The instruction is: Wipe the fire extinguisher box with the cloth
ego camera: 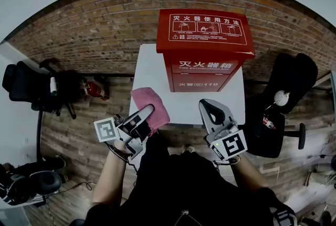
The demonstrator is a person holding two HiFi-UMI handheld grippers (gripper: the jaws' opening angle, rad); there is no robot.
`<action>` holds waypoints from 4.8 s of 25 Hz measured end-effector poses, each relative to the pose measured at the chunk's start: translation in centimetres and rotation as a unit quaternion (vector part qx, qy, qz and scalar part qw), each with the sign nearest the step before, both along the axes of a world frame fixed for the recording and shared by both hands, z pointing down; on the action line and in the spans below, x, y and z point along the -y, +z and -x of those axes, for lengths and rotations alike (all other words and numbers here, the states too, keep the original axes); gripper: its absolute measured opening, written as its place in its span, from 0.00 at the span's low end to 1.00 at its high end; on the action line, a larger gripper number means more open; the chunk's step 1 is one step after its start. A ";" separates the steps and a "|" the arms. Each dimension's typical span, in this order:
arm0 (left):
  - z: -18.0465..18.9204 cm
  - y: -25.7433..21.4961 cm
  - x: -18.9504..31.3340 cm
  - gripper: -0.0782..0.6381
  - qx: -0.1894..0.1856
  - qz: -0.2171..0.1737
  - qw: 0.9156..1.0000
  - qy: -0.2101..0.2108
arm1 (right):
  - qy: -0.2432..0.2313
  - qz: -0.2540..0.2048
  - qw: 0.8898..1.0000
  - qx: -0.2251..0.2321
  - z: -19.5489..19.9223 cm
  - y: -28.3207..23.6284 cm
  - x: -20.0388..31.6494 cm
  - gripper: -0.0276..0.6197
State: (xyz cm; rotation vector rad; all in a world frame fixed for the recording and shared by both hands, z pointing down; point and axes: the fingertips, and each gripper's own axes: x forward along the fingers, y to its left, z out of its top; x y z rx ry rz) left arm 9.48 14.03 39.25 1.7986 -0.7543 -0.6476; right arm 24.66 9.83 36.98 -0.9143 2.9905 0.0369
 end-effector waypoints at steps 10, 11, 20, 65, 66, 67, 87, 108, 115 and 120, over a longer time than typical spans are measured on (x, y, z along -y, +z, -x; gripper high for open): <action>6.1 -1.3 6.5 0.24 -0.027 -0.018 0.996 0.077 | 0.072 -0.004 0.997 0.008 5.9 -2.3 4.2 0.07; 6.9 -1.3 7.2 0.24 -0.028 -0.019 0.996 0.088 | 0.085 -0.005 0.996 0.010 6.5 -2.6 4.8 0.07; 12.7 -1.3 13.6 0.24 -0.039 -0.023 0.982 0.183 | 0.187 -0.005 0.982 -0.012 12.9 -3.2 8.1 0.07; 7.2 0.4 31.6 0.24 -0.085 -0.078 0.971 0.210 | 0.192 -0.031 0.980 -0.049 13.3 -5.6 12.1 0.07; 7.2 0.6 31.6 0.24 -0.085 -0.076 0.971 0.209 | 0.192 -0.029 0.980 -0.049 13.3 -5.6 12.1 0.07; 7.2 0.8 31.6 0.24 -0.085 -0.073 0.972 0.208 | 0.192 -0.030 0.980 -0.049 13.3 -5.6 12.2 0.07; 7.6 6.4 31.1 0.24 -0.073 -0.029 0.975 0.207 | 0.207 0.003 0.977 -0.055 13.1 -4.5 12.0 0.07; 7.8 10.4 31.3 0.24 -0.052 -0.006 0.976 0.210 | 0.205 0.005 0.977 -0.057 13.5 -4.2 11.9 0.07; 7.5 11.9 31.1 0.24 -0.056 0.003 0.975 0.215 | 0.205 0.002 0.977 -0.055 13.6 -4.4 12.0 0.07; 7.6 13.5 31.1 0.24 -0.051 0.008 0.975 0.215 | 0.205 -0.001 0.977 -0.053 13.7 -4.5 11.8 0.07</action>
